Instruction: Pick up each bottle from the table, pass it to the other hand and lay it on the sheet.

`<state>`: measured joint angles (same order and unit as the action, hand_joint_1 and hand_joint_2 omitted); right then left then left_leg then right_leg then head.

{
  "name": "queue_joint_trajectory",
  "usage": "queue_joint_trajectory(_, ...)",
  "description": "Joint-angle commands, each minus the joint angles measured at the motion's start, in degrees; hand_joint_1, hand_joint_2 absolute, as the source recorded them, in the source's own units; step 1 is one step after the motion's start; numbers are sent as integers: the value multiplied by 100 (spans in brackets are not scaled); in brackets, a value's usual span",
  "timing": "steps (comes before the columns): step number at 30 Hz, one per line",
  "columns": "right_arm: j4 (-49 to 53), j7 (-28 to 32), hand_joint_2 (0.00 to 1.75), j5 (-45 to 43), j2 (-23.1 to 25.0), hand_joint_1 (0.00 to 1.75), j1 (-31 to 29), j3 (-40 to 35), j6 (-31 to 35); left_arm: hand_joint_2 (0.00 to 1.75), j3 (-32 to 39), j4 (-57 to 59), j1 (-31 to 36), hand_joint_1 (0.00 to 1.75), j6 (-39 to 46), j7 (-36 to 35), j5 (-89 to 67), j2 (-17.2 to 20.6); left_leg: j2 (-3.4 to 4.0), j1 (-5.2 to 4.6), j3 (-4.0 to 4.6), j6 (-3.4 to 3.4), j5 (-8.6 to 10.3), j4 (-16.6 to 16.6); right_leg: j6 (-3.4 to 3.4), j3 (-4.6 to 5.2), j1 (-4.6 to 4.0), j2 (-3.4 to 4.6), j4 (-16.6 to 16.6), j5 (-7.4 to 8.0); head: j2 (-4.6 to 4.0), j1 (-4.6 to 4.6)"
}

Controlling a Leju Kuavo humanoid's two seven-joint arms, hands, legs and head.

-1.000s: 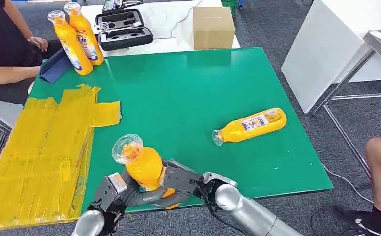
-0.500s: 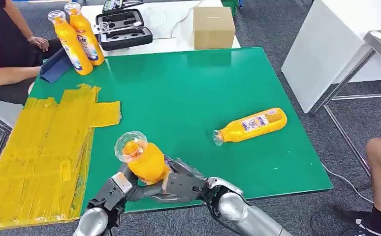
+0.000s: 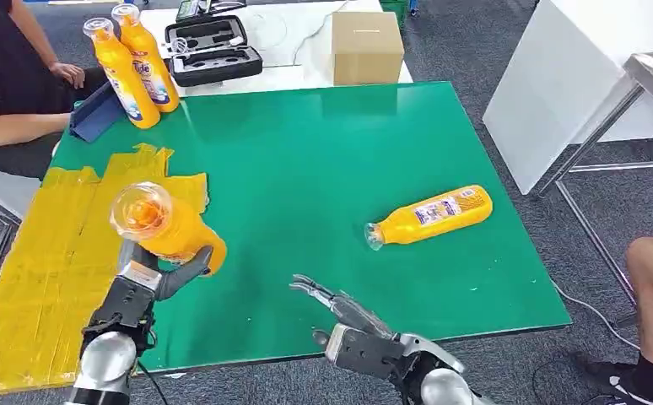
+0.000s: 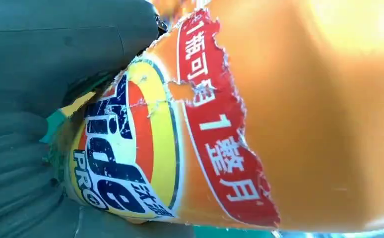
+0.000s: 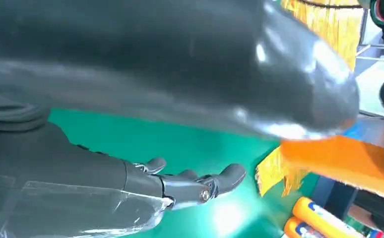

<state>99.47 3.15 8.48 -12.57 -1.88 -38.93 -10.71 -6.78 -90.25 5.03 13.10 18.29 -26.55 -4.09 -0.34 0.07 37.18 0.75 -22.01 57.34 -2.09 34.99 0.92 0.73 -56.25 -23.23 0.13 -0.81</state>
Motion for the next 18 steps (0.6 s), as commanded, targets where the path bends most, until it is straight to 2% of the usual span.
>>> queue_joint_trajectory(1,427,98,0,10,-348,0,148,512,111,175,108,1018,691,175,1635,-1499,-4437,510,-9,0,-15,-5,-3,-1,8,-17,-1,-15,-2,-7,0,2)
queue_joint_trajectory(3,485,104,0,35,-430,0,84,763,187,175,115,1666,977,175,1568,-1908,-5158,762,-12,-1,-20,-6,1,-6,9,-21,-1,-18,1,-5,0,-2)
queue_joint_trajectory(6,497,60,0,175,-502,0,-51,1175,258,175,174,2403,1317,175,1594,-2067,-5393,993,-13,2,-33,-8,-1,-4,14,-35,-4,-21,0,-7,0,0)
queue_joint_trajectory(8,469,56,0,166,-509,0,-115,1295,197,175,203,2521,1370,175,1636,-2051,-5379,1045,5,2,-34,-8,-2,-4,15,-30,-5,-6,1,-1,0,0)
queue_joint_trajectory(10,387,-129,0,557,-504,0,-234,1575,436,175,288,2610,1417,175,1515,-2112,-5411,1096,9,3,-32,-11,-2,1,22,-27,-7,-6,-2,3,0,2)
queue_joint_trajectory(15,-56,-374,0,927,-542,0,-637,2059,424,175,264,2755,1524,175,1147,-2219,-5490,1099,14,4,-28,-10,-1,2,20,-24,-8,-1,-1,5,0,0)
queue_joint_trajectory(16,-163,-393,175,983,-565,0,-731,2098,362,175,237,2887,1603,175,1011,-2261,-5510,1095,9,1,-19,-8,3,1,17,-17,-5,-4,-1,7,0,0)
queue_joint_trajectory(18,-280,-401,175,999,-564,0,-805,2171,281,175,169,3140,1755,175,831,-2322,-5544,1117,6,2,-19,-8,5,1,17,-19,-6,-6,0,8,0,0)
